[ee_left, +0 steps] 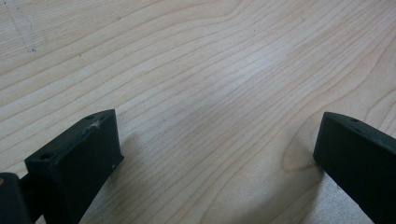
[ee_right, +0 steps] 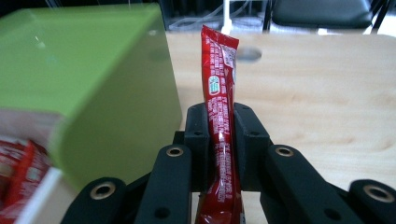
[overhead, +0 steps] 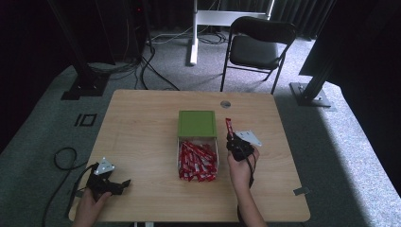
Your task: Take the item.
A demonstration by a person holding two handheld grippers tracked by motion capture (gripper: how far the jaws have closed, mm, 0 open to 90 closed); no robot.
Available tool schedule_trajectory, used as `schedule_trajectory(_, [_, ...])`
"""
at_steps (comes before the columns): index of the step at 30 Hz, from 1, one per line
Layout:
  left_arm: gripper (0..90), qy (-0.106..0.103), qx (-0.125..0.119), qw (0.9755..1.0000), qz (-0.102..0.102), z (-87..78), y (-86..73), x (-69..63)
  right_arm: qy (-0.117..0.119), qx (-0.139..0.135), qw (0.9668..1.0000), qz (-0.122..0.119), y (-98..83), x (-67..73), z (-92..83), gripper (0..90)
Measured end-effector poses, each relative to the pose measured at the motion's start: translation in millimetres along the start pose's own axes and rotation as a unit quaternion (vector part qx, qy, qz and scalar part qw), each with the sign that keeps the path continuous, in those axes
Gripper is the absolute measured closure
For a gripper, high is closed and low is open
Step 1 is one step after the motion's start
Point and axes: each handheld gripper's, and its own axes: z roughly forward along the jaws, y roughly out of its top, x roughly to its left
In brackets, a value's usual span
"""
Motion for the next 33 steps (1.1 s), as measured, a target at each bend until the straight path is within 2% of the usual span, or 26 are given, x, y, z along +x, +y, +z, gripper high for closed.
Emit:
schedule_trajectory(2, [1.5, 0.000, 0.000, 1.0000, 0.000, 0.0, 0.0, 0.0, -0.002, 0.016, 0.9997, 0.018, -8.8, -0.4, 12.2, 77.8])
schedule_trajectory(5, [1.5, 0.000, -0.001, 1.0000, 0.000, 0.1, -0.1, -0.1, -0.010, 0.028, 0.9992, 0.028, -17.3, -1.6, 21.7, 77.8])
schedule_trajectory(14, [1.5, 0.000, -0.001, 1.0000, 0.000, 0.1, -0.1, 0.0, -0.009, 0.064, 0.9972, 0.038, -32.6, -1.2, 42.1, 78.0])
schedule_trajectory(20, [1.5, 0.000, -0.001, 1.0000, 0.000, 0.1, -0.1, 0.0, -0.013, 0.071, 0.9964, 0.046, -35.4, -0.7, 46.9, 77.9])
schedule_trajectory(22, [1.5, 0.000, 0.000, 1.0000, 0.000, 0.0, 0.0, 0.0, -0.009, 0.080, 0.9952, 0.055, -35.1, -1.3, 48.3, 77.7])
schedule_trajectory(27, [1.5, 0.000, 0.000, 1.0000, 0.000, 0.0, 0.0, 0.0, -0.004, 0.099, 0.9934, 0.057, -34.8, -1.0, 52.2, 76.7])
schedule_trajectory(29, [1.5, 0.000, 0.000, 1.0000, -0.001, 0.0, 0.0, -0.1, -0.003, 0.100, 0.9934, 0.056, -34.6, -1.2, 52.5, 76.3])
schedule_trajectory(33, [1.5, 0.000, 0.001, 1.0000, 0.000, -0.1, 0.0, 0.0, 0.009, 0.101, 0.9935, 0.052, -32.6, -1.5, 52.8, 66.9])
